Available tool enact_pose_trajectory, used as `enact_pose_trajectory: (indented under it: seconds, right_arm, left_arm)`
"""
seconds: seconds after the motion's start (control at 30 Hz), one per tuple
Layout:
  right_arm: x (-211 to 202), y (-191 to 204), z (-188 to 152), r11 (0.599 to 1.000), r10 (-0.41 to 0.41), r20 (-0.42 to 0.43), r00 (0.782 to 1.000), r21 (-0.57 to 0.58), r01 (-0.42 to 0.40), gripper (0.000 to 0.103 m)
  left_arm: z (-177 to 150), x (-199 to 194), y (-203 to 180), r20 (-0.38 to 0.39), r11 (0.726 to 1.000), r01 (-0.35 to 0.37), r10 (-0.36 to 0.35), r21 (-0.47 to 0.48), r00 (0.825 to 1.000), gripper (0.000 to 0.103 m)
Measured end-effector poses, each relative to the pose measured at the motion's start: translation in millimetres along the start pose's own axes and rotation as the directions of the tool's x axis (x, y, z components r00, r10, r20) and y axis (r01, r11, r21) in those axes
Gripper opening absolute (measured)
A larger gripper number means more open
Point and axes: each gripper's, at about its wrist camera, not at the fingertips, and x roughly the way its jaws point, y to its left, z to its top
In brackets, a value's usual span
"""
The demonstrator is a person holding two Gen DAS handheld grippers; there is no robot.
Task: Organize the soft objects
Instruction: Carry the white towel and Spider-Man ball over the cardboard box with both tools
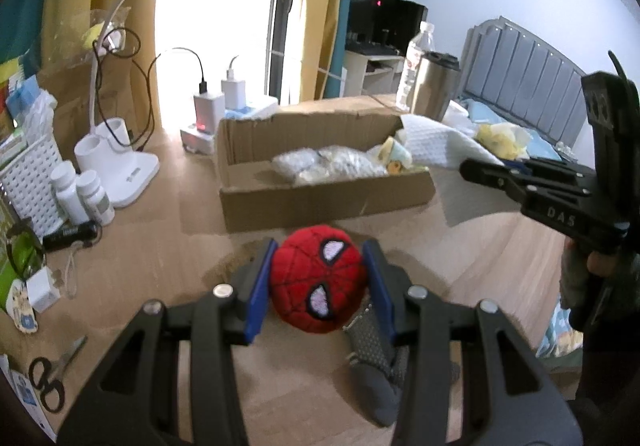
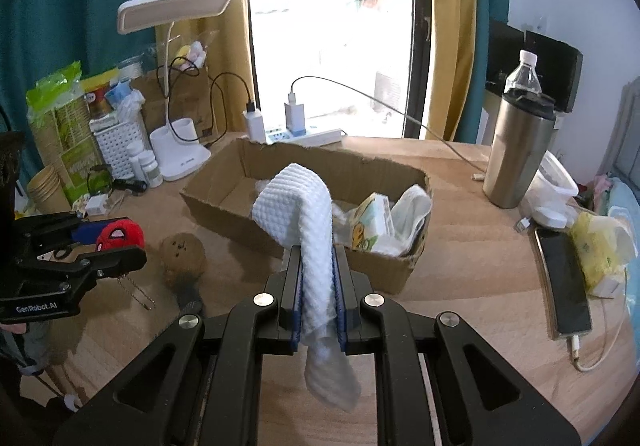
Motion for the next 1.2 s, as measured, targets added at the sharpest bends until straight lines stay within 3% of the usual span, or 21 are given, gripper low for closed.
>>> enact_pose_trajectory:
  seconds: [0.73,1.2]
  right_arm:
    - [7,-8,36,1.000,-0.012,0.041,0.999,-0.016,0.013,0.014]
    - [36,-16,51,1.000,-0.015,0.029,0.999,-0.008,0.015,0.014]
  left_arm:
    - [50,18,16,0.089,1.000,0.003,-0.002,-0.005,0.996,0.045]
    - [72,41,28,0.116,1.000,0.020,-0.017,-0.023,0.993,0.045]
